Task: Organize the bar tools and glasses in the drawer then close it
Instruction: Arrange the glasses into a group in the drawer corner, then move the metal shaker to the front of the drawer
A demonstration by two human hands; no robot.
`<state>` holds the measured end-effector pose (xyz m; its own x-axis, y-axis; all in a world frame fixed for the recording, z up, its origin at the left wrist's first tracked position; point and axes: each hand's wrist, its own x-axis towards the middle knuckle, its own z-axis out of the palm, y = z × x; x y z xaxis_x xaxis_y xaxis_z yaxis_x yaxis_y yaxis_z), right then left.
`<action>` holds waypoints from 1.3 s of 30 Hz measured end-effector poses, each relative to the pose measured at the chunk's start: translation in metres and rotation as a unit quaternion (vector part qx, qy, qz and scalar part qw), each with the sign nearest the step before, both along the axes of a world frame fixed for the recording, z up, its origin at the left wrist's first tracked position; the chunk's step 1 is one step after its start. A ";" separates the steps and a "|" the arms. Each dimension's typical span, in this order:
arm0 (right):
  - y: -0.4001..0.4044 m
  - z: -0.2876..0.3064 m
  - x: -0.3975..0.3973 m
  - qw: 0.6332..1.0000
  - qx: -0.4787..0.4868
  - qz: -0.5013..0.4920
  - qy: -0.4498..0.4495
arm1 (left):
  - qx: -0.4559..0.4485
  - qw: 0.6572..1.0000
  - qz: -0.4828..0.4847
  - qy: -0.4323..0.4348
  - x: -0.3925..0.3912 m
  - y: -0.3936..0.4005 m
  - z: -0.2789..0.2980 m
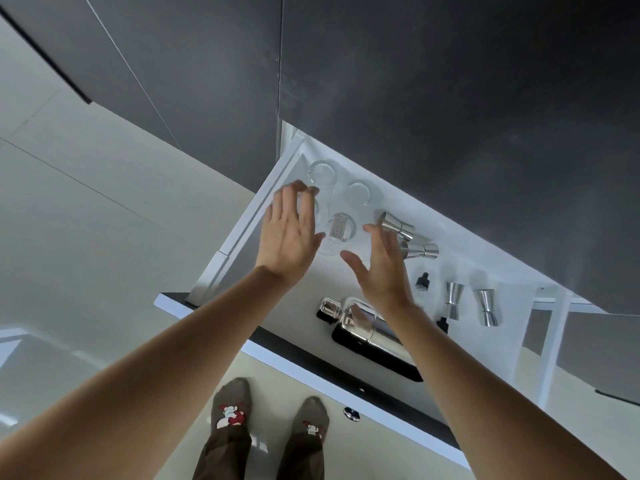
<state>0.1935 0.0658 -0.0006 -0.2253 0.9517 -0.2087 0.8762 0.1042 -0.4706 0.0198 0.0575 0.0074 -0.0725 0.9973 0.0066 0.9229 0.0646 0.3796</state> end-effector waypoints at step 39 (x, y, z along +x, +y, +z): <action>-0.099 0.021 0.014 0.948 -0.291 -0.102 0.079 | -0.398 0.898 -0.188 0.009 -0.031 -0.064 -0.001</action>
